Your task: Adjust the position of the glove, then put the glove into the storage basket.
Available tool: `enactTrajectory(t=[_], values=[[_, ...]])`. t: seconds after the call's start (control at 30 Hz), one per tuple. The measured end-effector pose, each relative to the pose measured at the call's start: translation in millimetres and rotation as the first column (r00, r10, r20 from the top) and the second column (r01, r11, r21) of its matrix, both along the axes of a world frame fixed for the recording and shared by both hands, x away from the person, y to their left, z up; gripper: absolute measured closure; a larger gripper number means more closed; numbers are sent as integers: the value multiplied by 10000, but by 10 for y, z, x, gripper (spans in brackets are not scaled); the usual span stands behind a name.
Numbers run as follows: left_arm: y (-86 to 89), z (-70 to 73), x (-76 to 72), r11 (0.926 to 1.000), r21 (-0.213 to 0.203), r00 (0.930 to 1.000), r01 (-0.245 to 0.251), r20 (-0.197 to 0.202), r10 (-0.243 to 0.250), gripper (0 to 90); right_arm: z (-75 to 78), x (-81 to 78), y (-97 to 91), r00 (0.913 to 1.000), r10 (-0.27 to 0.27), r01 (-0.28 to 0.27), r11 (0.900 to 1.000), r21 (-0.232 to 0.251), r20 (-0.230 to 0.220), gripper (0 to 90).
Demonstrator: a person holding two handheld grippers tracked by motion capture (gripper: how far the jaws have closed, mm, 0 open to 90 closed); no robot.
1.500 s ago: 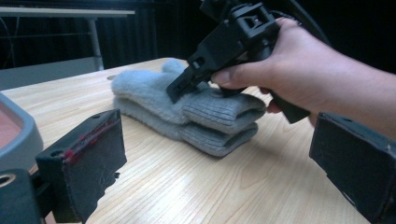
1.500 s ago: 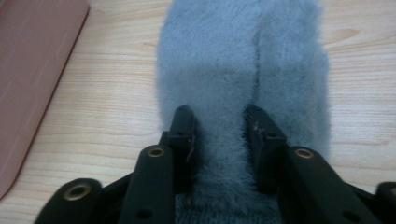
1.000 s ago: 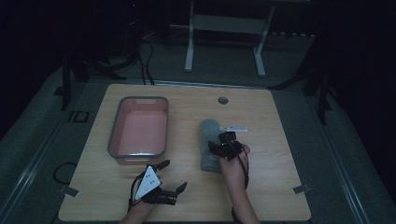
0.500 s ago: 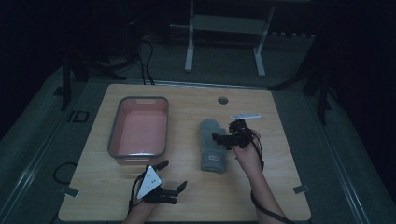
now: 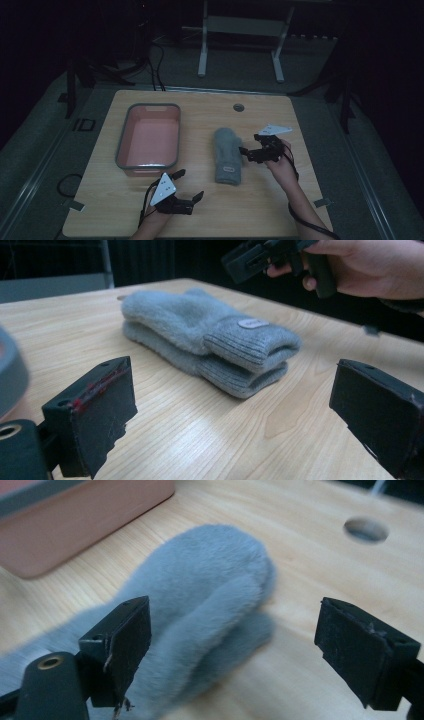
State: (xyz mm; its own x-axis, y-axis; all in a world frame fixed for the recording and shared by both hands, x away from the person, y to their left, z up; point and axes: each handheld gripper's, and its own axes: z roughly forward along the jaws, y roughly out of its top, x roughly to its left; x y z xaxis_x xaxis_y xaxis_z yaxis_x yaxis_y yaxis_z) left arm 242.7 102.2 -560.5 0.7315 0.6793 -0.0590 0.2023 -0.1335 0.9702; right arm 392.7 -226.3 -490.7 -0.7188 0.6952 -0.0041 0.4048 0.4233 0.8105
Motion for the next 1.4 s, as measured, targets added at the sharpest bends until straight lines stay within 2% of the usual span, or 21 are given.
enactTrajectory(t=[0.1, 0.17, 0.2, 0.27, 0.37, 0.43, 0.47, 0.53, 0.57, 0.63, 0.73, 0.8, 0.87, 0.93, 0.97, 1.03, 1.1, 1.2, 1.23, 1.3, 1.4], values=[[-78, 28, 55, 10000, -58, 9995, 15, -329, -16, 48, -64, -45, -91, 9994, 245, -247, 9997, 84, 241, 194], [-127, 59, 104, 10000, -27, 9988, 69, -489, -70, 48, -132, -85, -164, 9991, 371, -367, 9991, 190, -191, 197], [-152, 81, 125, 9998, -104, 9989, 153, -434, -157, 47, -166, -111, -195, 9987, 344, -336, 9992, 215, -365, 197], [-211, 146, 176, 9995, 158, 9985, 278, -469, -271, 50, -216, -177, -243, 9987, 261, -239, 9985, 496, -436, 193], [-295, 265, 255, 9979, 435, 9986, 471, -260, -460, 50, -252, -266, -268, 9997, 195, -181, 9965, 812, -169, 182], [-349, 349, 331, 9979, 408, 9979, 512, -417, -495, 50, -252, -290, -260, 9991, 58, -26, 9972, 750, -423, 182], [-377, 388, 370, 9981, 351, 9980, 499, -409, -484, 50, -241, -293, -255, 9970, -164, 211, 9979, 619, -753, 178], [-454, 465, 468, 9974, 675, 9988, 244, -438, -215, 58, -223, -274, -246, 9865, -510, 632, 9952, 744, -1554, 142], [-486, 499, 525, 9962, 848, 9985, 217, -509, -174, 61, -214, -266, -235, 9826, -555, 720, 9935, 880, -1771, 123], [-560, 546, 655, 9951, 980, 9971, 130, -761, -55, 101, -190, -269, -191, 9811, -478, 689, 9918, 1076, -1876, 114], [-653, 564, 858, 9951, 987, 9898, 49, -1422, 92, 129, -191, -251, -69, 9793, -632, 824, 9922, 936, -1922, 148], [-722, 548, 969, 9895, 1440, 9847, -116, -1703, 363, 171, -209, -223, 5, 9772, -834, 987, 9926, 703, -1951, 229], [-775, 526, 1064, 9845, 1737, 9819, -259, -1806, 577, 241, -235, -178, 47, 9715, -1046, 1257, 9881, 884, -2127, 309], [-819, 497, 1173, 9813, 1913, 9715, -217, -2275, 658, 255, -280, -132, 89, 9660, -1123, 1425, 9828, 1174, -2329, 352], [-858, 466, 1241, 9731, 2303, 9634, -117, -2580, 727, 285, -300, -118, 104, 9645, -1087, 1404, 9830, 1184, -2407, 356], [-878, 433, 1282, 9705, 2411, 9582, 90, -2795, 606, 325, -383, -86, 135, 9593, -1102, 1387, 9859, 938, -2598, 394], [-896, 390, 1328, 9658, 2588, 9503, 187, -3050, 633, 325, -438, -72, 121, 9539, -1125, 1395, 9871, 791, -2781, 397], [-923, 331, 1373, 9601, 2778, 9443, 330, -3234, 611, 324, -498, -54, 82, 9458, -1166, 1478, 9856, 821, -3032, 356], [-932, 312, 1386, 9571, 2877, 9435, 352, -3252, 631, 324, -513, -52, 80, 9484, -1125, 1422, 9866, 806, -2963, 351], [-942, 277, 1410, 9575, 2863, 9407, 351, -3329, 650, 324, -539, -45, 99, 9486, -958, 1252, 9889, 799, -3015, 330], [-922, 235, 1464, 9586, 2819, 9262, 393, -3702, 709, 306, -558, -28, 123, 9469, -777, 1039, 9922, 685, -3119, 329]])
